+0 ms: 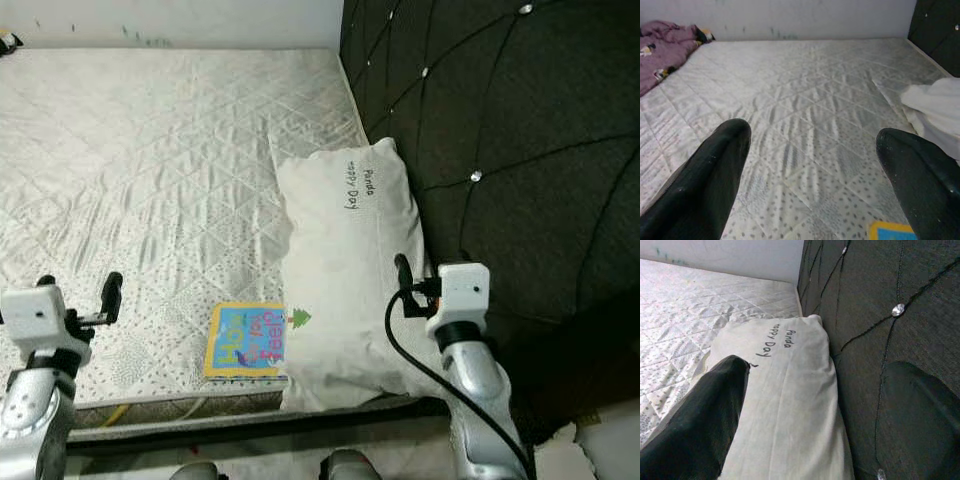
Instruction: Clean up the room
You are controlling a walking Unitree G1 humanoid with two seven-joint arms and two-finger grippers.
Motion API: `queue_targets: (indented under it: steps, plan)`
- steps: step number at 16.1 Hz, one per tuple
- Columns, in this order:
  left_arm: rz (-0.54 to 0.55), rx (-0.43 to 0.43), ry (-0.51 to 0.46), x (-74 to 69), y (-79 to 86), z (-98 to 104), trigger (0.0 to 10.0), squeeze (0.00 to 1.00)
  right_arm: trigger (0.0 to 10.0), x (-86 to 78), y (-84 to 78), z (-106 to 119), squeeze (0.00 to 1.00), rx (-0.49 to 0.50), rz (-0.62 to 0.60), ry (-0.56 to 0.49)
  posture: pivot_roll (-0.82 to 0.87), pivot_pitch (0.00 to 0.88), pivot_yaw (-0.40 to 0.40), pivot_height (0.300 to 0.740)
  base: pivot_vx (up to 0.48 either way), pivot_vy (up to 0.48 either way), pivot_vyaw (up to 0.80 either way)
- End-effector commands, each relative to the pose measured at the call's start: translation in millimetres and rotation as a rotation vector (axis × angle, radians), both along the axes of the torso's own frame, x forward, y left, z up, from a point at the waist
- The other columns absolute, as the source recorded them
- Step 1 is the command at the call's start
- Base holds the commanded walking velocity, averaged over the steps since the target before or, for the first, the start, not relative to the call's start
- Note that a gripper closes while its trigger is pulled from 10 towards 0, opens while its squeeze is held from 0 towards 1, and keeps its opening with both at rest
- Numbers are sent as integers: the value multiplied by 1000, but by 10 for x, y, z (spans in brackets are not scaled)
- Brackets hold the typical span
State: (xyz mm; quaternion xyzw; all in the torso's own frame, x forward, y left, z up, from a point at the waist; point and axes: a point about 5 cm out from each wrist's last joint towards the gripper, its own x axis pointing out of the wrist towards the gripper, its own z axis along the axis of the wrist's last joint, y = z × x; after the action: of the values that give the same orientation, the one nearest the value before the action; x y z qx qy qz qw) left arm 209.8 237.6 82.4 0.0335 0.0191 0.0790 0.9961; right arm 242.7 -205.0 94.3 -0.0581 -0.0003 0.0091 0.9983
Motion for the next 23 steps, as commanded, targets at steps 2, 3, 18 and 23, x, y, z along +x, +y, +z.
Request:
queue_targets:
  steps: [2, 3, 18, 23]
  plan:
    - [-26, -10, 39, -111, -56, -42, 10000, 0, 10000, -91, -67, 1, 0, -7, -17, 25, 13, 74, -5, 740, 0, 0, 0]
    - [-26, -9, 44, -130, -61, -42, 10000, 0, 10000, -103, -75, 7, 0, -9, -19, 29, 13, 71, -4, 740, 0, 0, 0]
    - [-8, -12, 48, -10, -61, -10, 10000, 0, 10000, -71, 62, 23, 0, -19, -45, 23, 28, 34, 10, 740, 0, 0, 160]
    - [-9, -20, 56, 13, -63, -38, 10000, 0, 10000, -70, 91, 2, 0, 10, -48, 30, 27, 23, 13, 740, 0, 0, 0]
